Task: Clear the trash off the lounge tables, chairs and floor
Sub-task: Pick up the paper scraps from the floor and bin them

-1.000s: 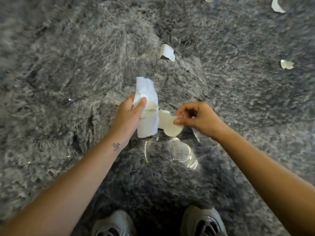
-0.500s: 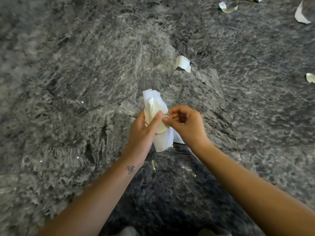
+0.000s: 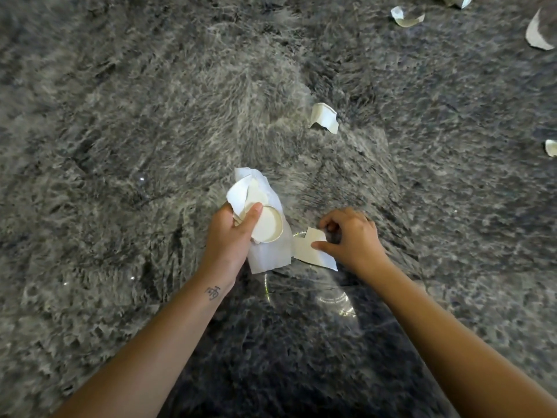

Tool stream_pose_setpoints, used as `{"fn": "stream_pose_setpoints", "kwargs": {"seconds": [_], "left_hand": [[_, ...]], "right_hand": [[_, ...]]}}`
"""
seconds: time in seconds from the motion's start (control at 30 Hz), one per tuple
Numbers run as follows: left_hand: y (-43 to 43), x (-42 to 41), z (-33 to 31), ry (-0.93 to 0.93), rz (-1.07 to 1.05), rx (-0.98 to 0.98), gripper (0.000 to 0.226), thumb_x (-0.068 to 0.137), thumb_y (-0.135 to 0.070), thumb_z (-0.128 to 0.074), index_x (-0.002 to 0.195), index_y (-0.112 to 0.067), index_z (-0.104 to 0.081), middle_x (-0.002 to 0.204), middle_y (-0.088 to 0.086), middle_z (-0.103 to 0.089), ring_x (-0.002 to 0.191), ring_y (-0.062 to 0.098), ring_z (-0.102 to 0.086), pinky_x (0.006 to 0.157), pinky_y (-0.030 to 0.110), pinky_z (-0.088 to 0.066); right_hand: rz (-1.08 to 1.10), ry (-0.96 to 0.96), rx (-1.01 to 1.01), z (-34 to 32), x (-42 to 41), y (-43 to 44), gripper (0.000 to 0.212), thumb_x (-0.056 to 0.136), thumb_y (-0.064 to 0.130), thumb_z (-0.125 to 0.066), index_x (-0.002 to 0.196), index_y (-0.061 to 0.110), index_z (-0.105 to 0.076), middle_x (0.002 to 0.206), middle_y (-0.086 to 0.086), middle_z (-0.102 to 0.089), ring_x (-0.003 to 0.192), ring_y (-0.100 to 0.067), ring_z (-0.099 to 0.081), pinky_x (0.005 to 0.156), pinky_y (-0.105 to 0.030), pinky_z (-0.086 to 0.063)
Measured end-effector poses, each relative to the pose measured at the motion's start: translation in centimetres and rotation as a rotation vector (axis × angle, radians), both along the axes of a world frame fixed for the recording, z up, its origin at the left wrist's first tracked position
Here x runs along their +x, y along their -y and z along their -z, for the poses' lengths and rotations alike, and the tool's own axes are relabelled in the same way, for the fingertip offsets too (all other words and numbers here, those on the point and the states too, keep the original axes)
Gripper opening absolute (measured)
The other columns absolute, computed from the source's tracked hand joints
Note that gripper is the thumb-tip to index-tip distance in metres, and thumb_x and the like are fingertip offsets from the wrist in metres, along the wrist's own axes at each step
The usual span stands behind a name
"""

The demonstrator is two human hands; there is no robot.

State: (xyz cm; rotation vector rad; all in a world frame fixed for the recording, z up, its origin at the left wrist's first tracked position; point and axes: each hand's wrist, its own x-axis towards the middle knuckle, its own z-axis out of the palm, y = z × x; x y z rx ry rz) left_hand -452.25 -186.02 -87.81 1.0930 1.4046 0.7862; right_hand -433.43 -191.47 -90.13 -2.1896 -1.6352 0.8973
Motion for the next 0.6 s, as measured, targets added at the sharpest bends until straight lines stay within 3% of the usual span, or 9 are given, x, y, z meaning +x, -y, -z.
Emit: {"fn": "stream_pose_setpoints", "kwargs": {"seconds": [0.07,0.17,0.27,0.33,0.43,0.5,0.6], "left_hand": [[-0.1,-0.1,0.2,-0.008,-0.007,-0.002,0.003,0.089,-0.023,-0.06,0.089,-0.023,-0.063,0.079,-0.011,-0.068,0.071,0.002,-0.063,0.065,0.028,-0.049],[-0.4,-0.4,0.2,-0.018,-0.017,-0.01,0.004,0.089,-0.023,-0.06,0.089,-0.025,-0.062,0.076,-0.014,-0.069,0.07,-0.002,-0.064,0.066,0.027,-0.051],[-0.6,-0.7,0.1,-0.025,-0.005,-0.021,0.005,0.09,-0.024,-0.06,0.087,-0.028,-0.062,0.077,-0.015,-0.069,0.073,-0.001,-0.065,0.069,0.03,-0.054],[-0.6,-0.6,0.0,-0.034,0.013,-0.02,0.004,0.089,-0.024,-0.06,0.087,-0.026,-0.062,0.085,-0.009,-0.069,0.079,0.006,-0.065,0.073,0.035,-0.054],[-0.4,-0.1,-0.4,0.011,0.061,-0.006,0.007,0.09,-0.022,-0.059,0.087,-0.027,-0.064,0.081,-0.013,-0.071,0.078,0.002,-0.066,0.07,0.023,-0.054],[-0.4,0.3,-0.7,0.03,0.098,-0.004,0.009,0.09,-0.021,-0.058,0.088,-0.027,-0.065,0.082,-0.014,-0.072,0.08,0.002,-0.067,0.071,0.021,-0.054],[-0.5,0.6,-1.1,0.105,0.103,-0.056,0.011,0.092,-0.023,-0.056,0.097,-0.025,-0.065,0.093,-0.009,-0.072,0.089,0.006,-0.067,0.077,0.023,-0.053]], "right_hand": [[-0.027,0.013,-0.01,0.1,-0.2,-0.2,0.03,0.071,0.031,-0.077,0.093,0.019,-0.06,0.087,0.007,-0.05,0.094,-0.018,-0.047,0.081,-0.027,-0.03],[0.015,-0.139,-0.046,-0.2,-0.2,-0.4,0.026,0.071,0.021,-0.078,0.08,0.021,-0.054,0.078,0.004,-0.056,0.079,-0.015,-0.052,0.076,-0.025,-0.043],[0.169,-0.46,-0.018,-1.4,0.6,-0.7,0.027,0.071,0.009,-0.077,0.072,0.021,-0.054,0.065,0.005,-0.05,0.059,-0.006,-0.046,0.058,-0.01,-0.041],[0.25,-0.722,0.07,-2.4,0.8,-1.2,0.025,0.07,0.003,-0.076,0.072,0.017,-0.055,0.06,0.002,-0.049,0.057,-0.009,-0.045,0.06,-0.018,-0.044],[0.311,-1.077,0.155,-3.2,-0.2,-2.2,0.021,0.064,0.008,-0.074,0.072,0.015,-0.056,0.063,-0.005,-0.059,0.063,-0.019,-0.052,0.064,-0.029,-0.049],[0.341,-1.128,0.166,-3.2,-1.3,-2.9,0.021,0.063,0.01,-0.072,0.074,0.014,-0.055,0.062,-0.006,-0.058,0.065,-0.021,-0.054,0.066,-0.026,-0.052],[0.406,-1.045,0.177,-2.8,-2.0,-3.4,0.022,0.071,-0.001,-0.071,0.074,0.012,-0.053,0.059,-0.007,-0.049,0.066,-0.024,-0.048,0.075,-0.037,-0.049]]}}
